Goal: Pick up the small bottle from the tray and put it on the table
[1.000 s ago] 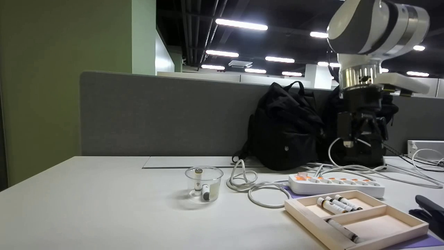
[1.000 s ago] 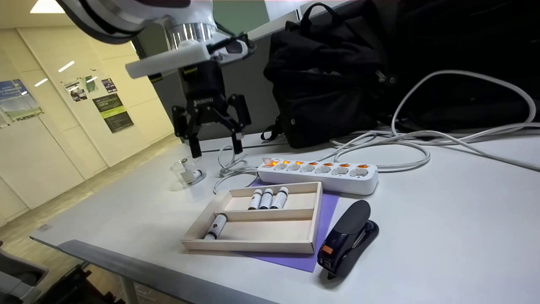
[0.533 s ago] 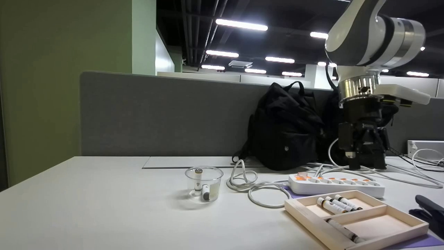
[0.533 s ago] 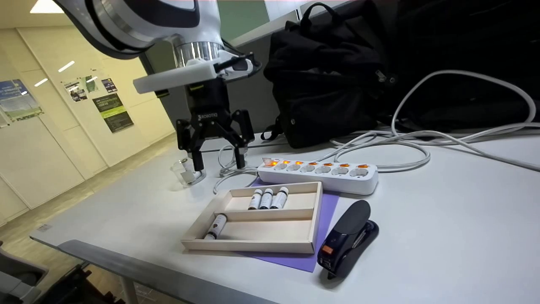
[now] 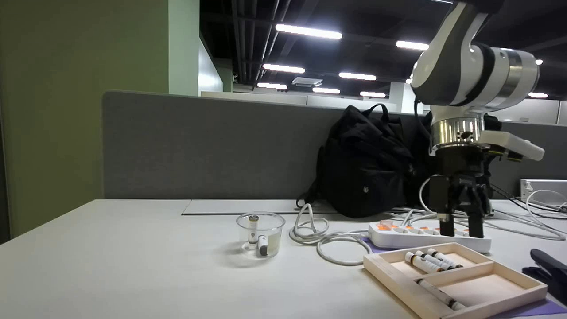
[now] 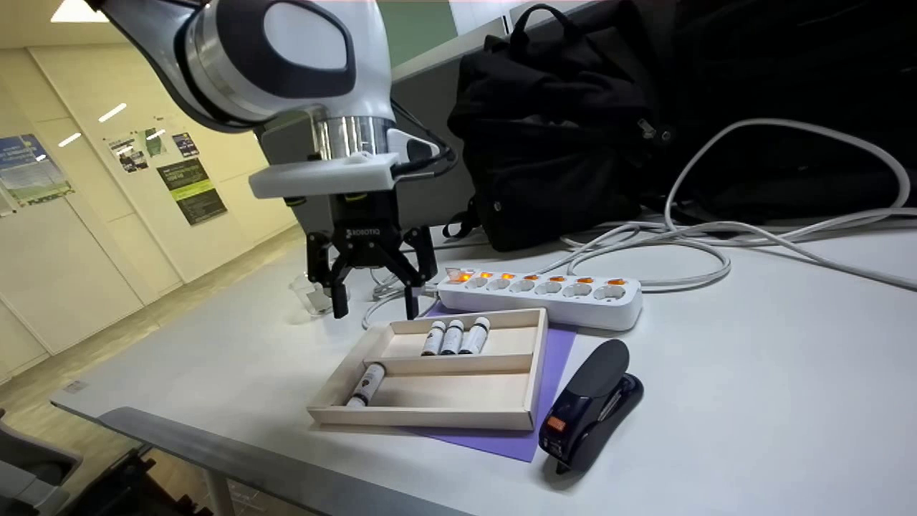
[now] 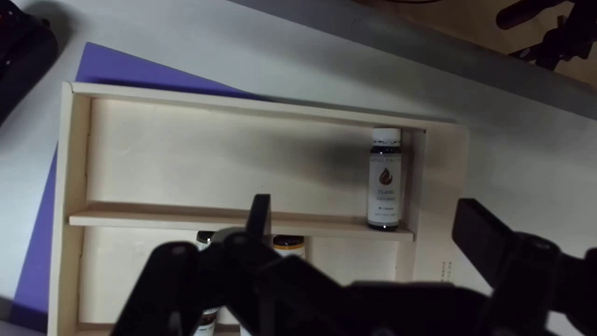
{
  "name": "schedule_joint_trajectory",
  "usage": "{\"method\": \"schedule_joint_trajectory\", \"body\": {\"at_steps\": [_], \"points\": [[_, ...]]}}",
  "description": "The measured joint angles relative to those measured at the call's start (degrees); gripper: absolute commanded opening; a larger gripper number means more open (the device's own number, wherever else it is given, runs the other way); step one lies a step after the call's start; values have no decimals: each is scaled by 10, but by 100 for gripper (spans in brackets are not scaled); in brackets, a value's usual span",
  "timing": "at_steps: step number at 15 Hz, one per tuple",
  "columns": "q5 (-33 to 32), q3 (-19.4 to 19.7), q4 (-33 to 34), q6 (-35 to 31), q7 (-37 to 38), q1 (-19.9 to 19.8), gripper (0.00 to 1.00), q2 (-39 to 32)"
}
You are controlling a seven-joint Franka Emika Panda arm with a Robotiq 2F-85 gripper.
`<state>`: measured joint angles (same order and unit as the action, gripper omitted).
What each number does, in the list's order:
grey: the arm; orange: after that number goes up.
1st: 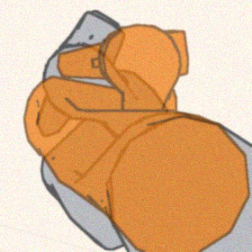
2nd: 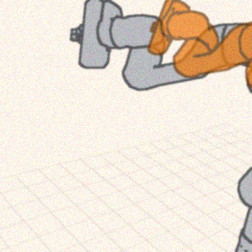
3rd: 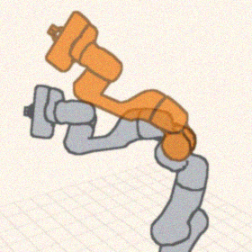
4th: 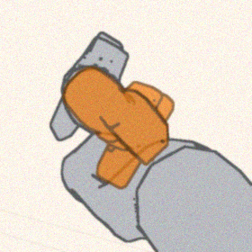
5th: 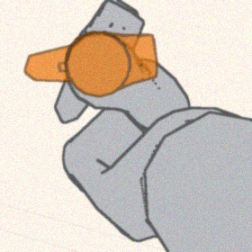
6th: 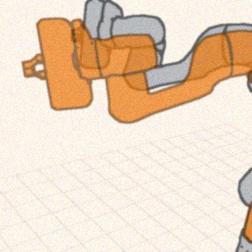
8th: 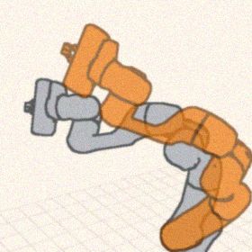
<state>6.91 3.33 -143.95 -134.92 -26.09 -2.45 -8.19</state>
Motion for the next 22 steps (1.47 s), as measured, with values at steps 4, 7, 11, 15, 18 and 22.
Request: {"method": "schedule_joint_trajectory", "body": {"at_steps": [4,7,11,15,18,22], "points": [[20,-18,0,-20,-27,-6,100,-38],[22,-30,0,-32,-34,-13,100,-63],[19,-38,0,-68,-34,-18,100,-93],[13,-45,1,-99,-34,-23,100,-123],[4,-50,2,-111,-34,-27,74,-143],[-19,-51,3,-128,-32,-29,56,-159]]}}
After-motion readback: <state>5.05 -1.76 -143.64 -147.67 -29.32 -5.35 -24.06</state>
